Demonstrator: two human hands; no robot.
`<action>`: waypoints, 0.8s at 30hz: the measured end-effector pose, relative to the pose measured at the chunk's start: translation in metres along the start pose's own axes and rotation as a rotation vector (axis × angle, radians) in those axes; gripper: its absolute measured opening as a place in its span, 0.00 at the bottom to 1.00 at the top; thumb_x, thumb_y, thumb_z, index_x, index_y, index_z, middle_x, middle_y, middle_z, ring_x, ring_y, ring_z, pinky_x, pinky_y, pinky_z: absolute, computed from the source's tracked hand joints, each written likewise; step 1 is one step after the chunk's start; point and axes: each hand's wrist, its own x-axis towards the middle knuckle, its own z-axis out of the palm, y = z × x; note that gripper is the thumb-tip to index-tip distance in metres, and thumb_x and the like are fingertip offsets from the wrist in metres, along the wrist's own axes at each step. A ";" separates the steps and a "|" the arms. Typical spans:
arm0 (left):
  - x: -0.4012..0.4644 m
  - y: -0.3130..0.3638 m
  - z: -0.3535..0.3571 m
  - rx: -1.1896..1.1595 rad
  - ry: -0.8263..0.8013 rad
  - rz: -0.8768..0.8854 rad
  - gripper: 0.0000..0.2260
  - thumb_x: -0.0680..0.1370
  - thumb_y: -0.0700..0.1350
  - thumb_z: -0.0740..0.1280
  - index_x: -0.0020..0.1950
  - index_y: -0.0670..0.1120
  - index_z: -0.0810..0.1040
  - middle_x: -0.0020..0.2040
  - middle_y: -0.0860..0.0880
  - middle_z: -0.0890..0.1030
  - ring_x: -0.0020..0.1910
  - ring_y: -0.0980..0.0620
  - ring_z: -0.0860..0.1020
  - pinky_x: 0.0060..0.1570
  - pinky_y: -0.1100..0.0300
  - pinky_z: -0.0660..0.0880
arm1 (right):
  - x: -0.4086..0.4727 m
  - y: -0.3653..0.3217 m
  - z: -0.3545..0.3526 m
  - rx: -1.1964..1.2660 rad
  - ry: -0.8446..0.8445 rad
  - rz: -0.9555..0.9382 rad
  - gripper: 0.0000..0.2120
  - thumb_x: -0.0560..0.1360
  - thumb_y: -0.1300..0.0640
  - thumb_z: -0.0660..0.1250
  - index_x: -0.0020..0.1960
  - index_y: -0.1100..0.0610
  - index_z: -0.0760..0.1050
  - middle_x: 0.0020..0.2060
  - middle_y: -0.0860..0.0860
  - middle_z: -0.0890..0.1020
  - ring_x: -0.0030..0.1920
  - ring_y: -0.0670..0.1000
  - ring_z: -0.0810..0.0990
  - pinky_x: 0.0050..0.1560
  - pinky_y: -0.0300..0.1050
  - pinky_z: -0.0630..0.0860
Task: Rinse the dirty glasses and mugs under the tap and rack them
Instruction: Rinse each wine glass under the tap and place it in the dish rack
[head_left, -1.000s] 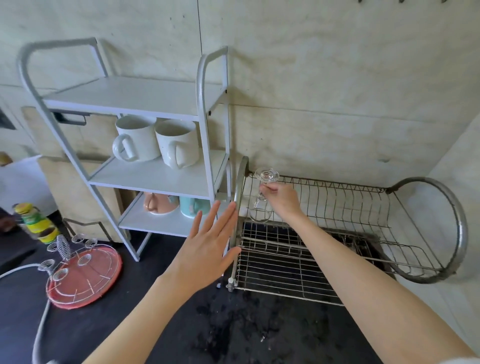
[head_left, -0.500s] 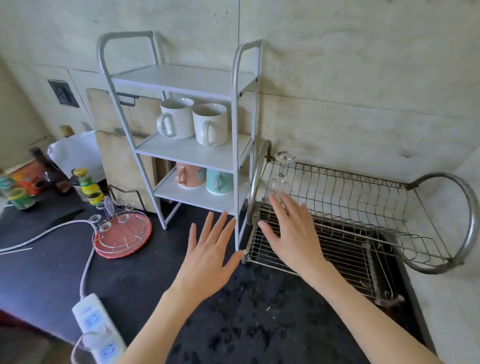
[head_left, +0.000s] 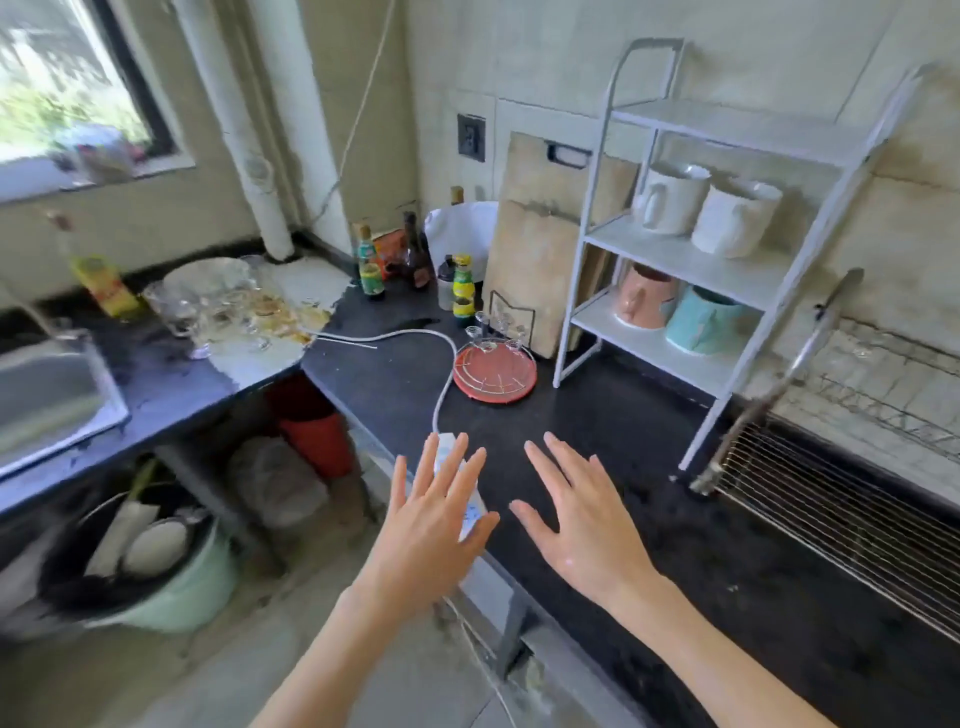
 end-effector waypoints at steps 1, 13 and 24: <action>-0.017 -0.015 -0.004 -0.019 0.002 -0.029 0.27 0.79 0.61 0.46 0.69 0.47 0.67 0.69 0.46 0.72 0.68 0.39 0.68 0.59 0.38 0.65 | 0.001 -0.021 0.007 0.002 -0.005 -0.031 0.33 0.74 0.38 0.48 0.71 0.56 0.66 0.70 0.56 0.69 0.69 0.54 0.69 0.68 0.54 0.62; -0.167 -0.184 -0.039 -0.024 0.094 -0.446 0.37 0.73 0.69 0.35 0.76 0.52 0.55 0.77 0.50 0.53 0.74 0.46 0.40 0.68 0.46 0.41 | 0.044 -0.220 0.086 0.127 -0.114 -0.389 0.38 0.70 0.34 0.40 0.76 0.50 0.56 0.75 0.50 0.57 0.75 0.49 0.55 0.72 0.44 0.43; -0.136 -0.329 -0.051 0.003 0.099 -0.669 0.42 0.68 0.72 0.29 0.76 0.53 0.51 0.77 0.53 0.48 0.72 0.50 0.34 0.70 0.48 0.36 | 0.194 -0.310 0.144 0.158 -0.167 -0.509 0.28 0.79 0.45 0.56 0.76 0.50 0.53 0.76 0.50 0.55 0.76 0.47 0.51 0.75 0.45 0.44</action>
